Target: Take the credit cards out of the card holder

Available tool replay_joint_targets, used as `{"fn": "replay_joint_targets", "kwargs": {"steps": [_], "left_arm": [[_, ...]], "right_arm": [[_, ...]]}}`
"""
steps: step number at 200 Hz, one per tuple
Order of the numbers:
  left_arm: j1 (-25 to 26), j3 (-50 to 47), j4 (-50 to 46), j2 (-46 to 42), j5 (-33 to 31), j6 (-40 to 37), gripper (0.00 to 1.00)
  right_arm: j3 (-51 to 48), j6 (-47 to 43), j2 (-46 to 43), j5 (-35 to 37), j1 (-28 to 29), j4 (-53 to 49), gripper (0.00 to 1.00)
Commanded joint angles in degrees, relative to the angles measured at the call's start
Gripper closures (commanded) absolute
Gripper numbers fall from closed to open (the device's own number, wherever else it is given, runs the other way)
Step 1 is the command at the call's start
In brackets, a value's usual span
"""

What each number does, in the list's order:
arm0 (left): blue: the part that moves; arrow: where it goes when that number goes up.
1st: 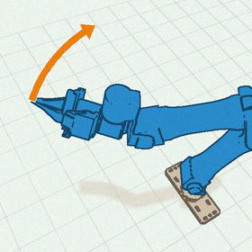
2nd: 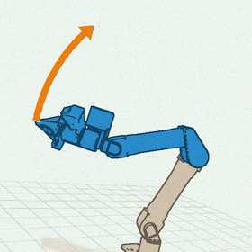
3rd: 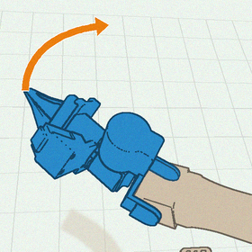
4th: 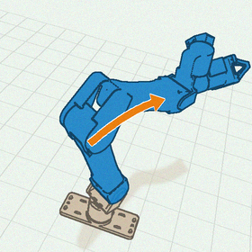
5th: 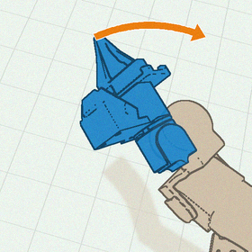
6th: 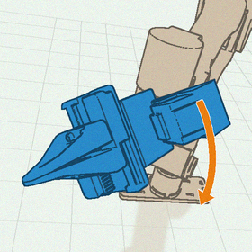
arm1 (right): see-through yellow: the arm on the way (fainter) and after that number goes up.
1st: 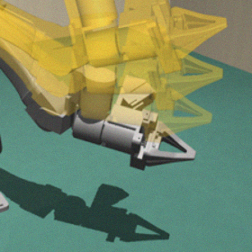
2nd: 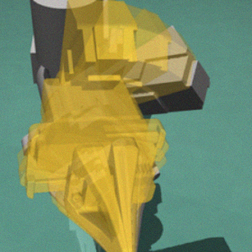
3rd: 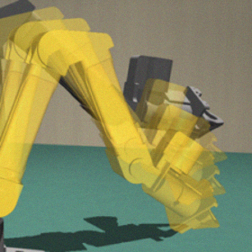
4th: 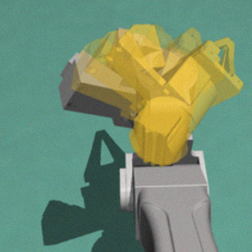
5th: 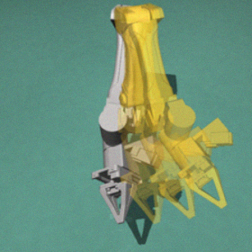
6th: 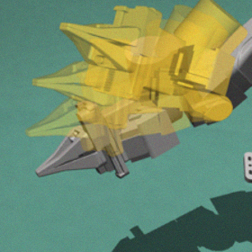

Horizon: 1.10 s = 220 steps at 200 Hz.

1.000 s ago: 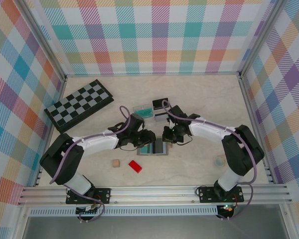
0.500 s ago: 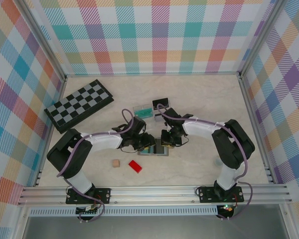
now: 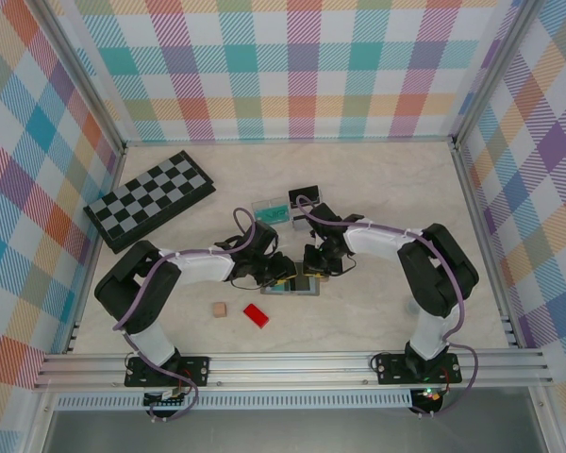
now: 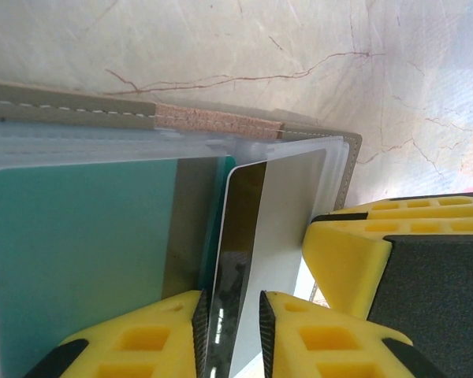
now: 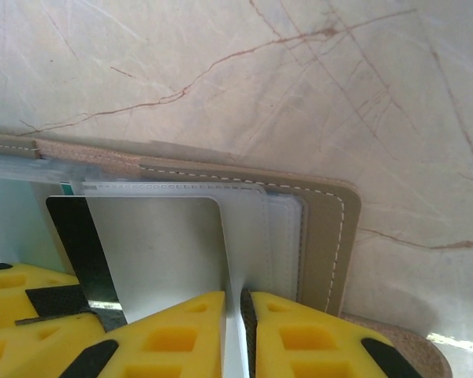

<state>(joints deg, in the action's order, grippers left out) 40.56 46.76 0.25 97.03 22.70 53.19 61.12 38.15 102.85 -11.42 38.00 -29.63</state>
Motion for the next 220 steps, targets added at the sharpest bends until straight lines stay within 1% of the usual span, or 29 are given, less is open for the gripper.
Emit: {"fn": "replay_joint_targets", "kwargs": {"steps": [1,47,129,145,175,220], "left_arm": [[-0.48,0.7,0.71,0.96,1.33,0.51,0.75],[-0.81,-0.06,3.47,0.79,2.7,0.61,0.78],[-1.36,-1.29,5.55,0.08,3.49,0.33,0.87],[-1.47,-1.26,5.72,0.08,3.44,0.11,0.91],[-1.58,-1.58,3.44,-0.83,2.11,-0.99,1.0],[-2.22,-1.44,-3.52,-4.96,-0.57,-5.03,1.0]], "right_arm": [[0.05,-0.33,2.27,0.19,0.34,-1.27,0.84],[-0.13,-0.53,2.65,-0.8,0.32,-0.83,0.84],[-0.57,-0.47,3.04,-0.97,0.32,-0.48,0.84],[-0.57,-0.4,3.11,-0.97,0.32,-0.52,0.85],[-0.61,0.25,3.07,0.48,0.32,-1.84,0.85],[-1.19,0.48,0.99,0.73,0.32,-0.91,0.84]]}}
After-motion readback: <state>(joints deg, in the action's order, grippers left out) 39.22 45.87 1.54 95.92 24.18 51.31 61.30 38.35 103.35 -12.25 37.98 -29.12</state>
